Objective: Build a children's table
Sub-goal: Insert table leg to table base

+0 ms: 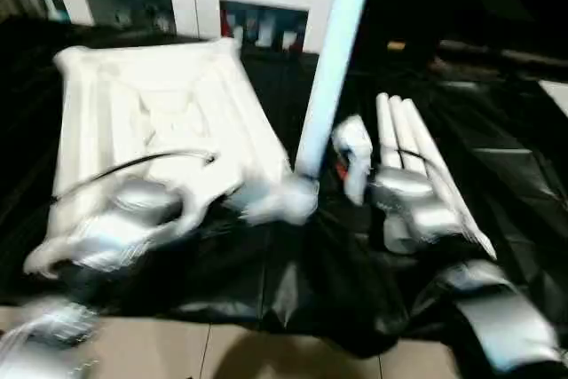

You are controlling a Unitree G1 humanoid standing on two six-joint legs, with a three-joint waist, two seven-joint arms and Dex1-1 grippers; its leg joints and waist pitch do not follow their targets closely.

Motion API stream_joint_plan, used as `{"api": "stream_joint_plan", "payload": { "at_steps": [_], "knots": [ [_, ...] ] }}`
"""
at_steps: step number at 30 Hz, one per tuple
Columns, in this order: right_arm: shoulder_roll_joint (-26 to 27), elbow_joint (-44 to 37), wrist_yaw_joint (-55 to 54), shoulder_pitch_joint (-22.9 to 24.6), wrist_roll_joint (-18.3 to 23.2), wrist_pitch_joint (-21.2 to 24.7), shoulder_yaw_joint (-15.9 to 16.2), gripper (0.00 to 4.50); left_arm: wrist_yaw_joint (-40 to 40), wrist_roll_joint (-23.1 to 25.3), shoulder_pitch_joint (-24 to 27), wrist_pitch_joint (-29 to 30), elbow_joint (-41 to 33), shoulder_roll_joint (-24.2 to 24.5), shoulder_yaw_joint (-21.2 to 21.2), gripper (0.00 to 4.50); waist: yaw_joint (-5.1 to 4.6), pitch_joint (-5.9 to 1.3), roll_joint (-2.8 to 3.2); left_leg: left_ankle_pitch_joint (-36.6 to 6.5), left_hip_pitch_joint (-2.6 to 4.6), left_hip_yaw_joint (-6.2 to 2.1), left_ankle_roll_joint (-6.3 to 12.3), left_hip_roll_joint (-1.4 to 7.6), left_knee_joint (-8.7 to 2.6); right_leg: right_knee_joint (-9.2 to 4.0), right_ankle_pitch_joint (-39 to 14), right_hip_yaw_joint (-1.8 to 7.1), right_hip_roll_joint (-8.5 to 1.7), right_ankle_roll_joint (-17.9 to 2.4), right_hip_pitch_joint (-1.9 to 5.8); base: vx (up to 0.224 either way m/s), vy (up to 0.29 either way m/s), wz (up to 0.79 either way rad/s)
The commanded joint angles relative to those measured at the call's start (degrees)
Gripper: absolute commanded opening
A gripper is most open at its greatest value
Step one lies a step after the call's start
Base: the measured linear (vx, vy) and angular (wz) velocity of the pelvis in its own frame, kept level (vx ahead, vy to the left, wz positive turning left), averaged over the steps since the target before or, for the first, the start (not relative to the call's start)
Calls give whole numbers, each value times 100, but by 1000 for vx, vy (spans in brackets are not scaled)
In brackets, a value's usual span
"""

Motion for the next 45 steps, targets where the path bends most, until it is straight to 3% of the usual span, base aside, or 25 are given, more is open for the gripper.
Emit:
{"api": "stream_joint_plan", "payload": {
  "at_steps": [1, 5, 10, 14, 18, 21, 24, 28, 30, 34, 35, 36, 38, 39, 40, 42, 45],
  "knots": [
    [5, 1020, -704, 509, -477, 504, 149, 186, 239, -23, -126, 115, -37, -158, -4, 0, -7, -67, 153, -2082, 0, -129, -181, 243, -468, -634, -2735, 356, -524, -770, -29, 0, 0, 0],
    [310, 1290, -1686, 362, -114, 628, -281, 186, 1057, 145, -374, 657, 299, -712, 48, 0, 6, -80, 141, -2291, 49, -129, -136, 228, -465, -676, -2994, 358, -500, -575, -104, 0, 0, 0],
    [522, 1481, -2304, 229, 3, 527, -503, 186, 1550, 282, -494, 1009, 409, -1093, 98, 0, 22, -99, 131, -2236, -1, -133, -114, 229, -483, -666, -2675, 350, -493, -534, -100, 0, 0, 0],
    [594, 1534, -2358, 167, -52, 499, -531, 186, 1560, 330, -452, 903, 420, -1030, 53, 0, 18, -127, 140, -1928, -64, -111, -102, 236, -491, -598, -1857, 348, -469, -702, -49, 0, 0, 0],
    [628, 1539, -2338, 143, -103, 422, -550, 186, 1576, 321, -437, 853, 437, -972, 52, 0, 20, -141, 145, -1857, -74, -97, -92, 237, -482, -587, -1730, 355, -481, -776, -33, 0, 0, 0],
    [689, 1453, -2039, 114, -50, 138, -611, 186, 1626, 355, -463, 705, 495, -931, 77, 0, 18, -145, 141, -1737, -104, -98, -59, 251, -484, -581, -1688, 353, -490, -821, -17, 0, 0, 0],
    [684, 1325, -1498, 161, 24, 3, -612, 186, 1418, 280, -414, 520, 401, -870, 68, 0, 19, -140, 130, -1820, -120, -103, -36, 248, -482, -614, -1968, 358, -510, -789, -17, 0, 0, 0],
    [496, 1073, -384, 354, 109, 4, -489, 186, 916, 118, -286, 369, 177, -640, 37, 0, 9, -168, 110, -1483, -187, -100, 125, 261, -471, -586, -1679, 351, -517, -847, 38, 0, 0, 0],
    [256, 834, 522, 545, 152, 97, -343, 186, 494, 19, -178, 215, 16, -359, 10, 0, 11, -183, 116, -1221, -165, -65, 206, 269, -442, -547, -1246, 352, -498, -1021, 35, 0, 0, 0],
    [-141, 542, 1688, 751, 121, 237, -110, 186, -334, -258, 18, -153, -283, 110, 12, 0, 2, -222, 127, -579, -193, -42, 483, 263, -373, -426, -262, 340, -484, -1333, 110, 33, -3, -1],
    [-234, 502, 1909, 774, 101, 293, -62, 186, -548, -322, 65, -246, -357, 230, 4, 0, -10, -251, 147, -40, -198, -25, 640, 251, -324, -318, 663, 319, -445, -1525, 144, 72, -4, -2],
    [-352, 453, 2209, 801, 63, 347, -6, 186, -880, -449, 144, -346, -478, 393, -8, 0, -19, -282, 151, 248, -184, -15, 763, 221, -277, -257, 1226, 313, -428, -1634, 170, 71, 3, -2],
    [-683, 354, 2830, 788, -178, 357, 290, 186, -1773, -821, 381, -356, -971, 856, -59, 0, -25, -288, 170, 502, -155, -10, 894, 220, -254, -220, 1719, 314, -426, -1742, 168, 65, 6, 0],
    [-683, 354, 2830, 788, -178, 357, 290, 186, -1773, -821, 381, -356, -971, 856, -59, 0, -48, -321, 151, 780, -194, -27, 1066, 202, -224, -159, 2183, 295, -410, -1806, 225, 56, 3, 2],
    [-749, 340, 2912, 768, -241, 325, 356, 186, -1902, -865, 413, -343, -1055, 943, -69, 0, -51, -308, 168, 859, -142, -5, 1174, 213, -212, -157, 2408, 300, -414, -1859, 170, 0, 0, 0],
    [-920, 296, 3225, 675, -366, 296, 505, 186, -2069, -871, 451, -364, -1186, 1131, -111, 0, -29, -312, 186, 841, -127, -16, 1202, 241, -212, -150, 2334, 277, -426, -1926, 186, 0, 0, 0],
    [-1056, 251, 3537, 591, -500, 282, 650, 186, -2115, -814, 455, -488, -1190, 1242, -138, 0, 17, -300, 189, 539, -112, -5, 1055, 284, -224, -166, 1842, 255, -425, -1943, 180, 0, 0, 0]
  ]
}}
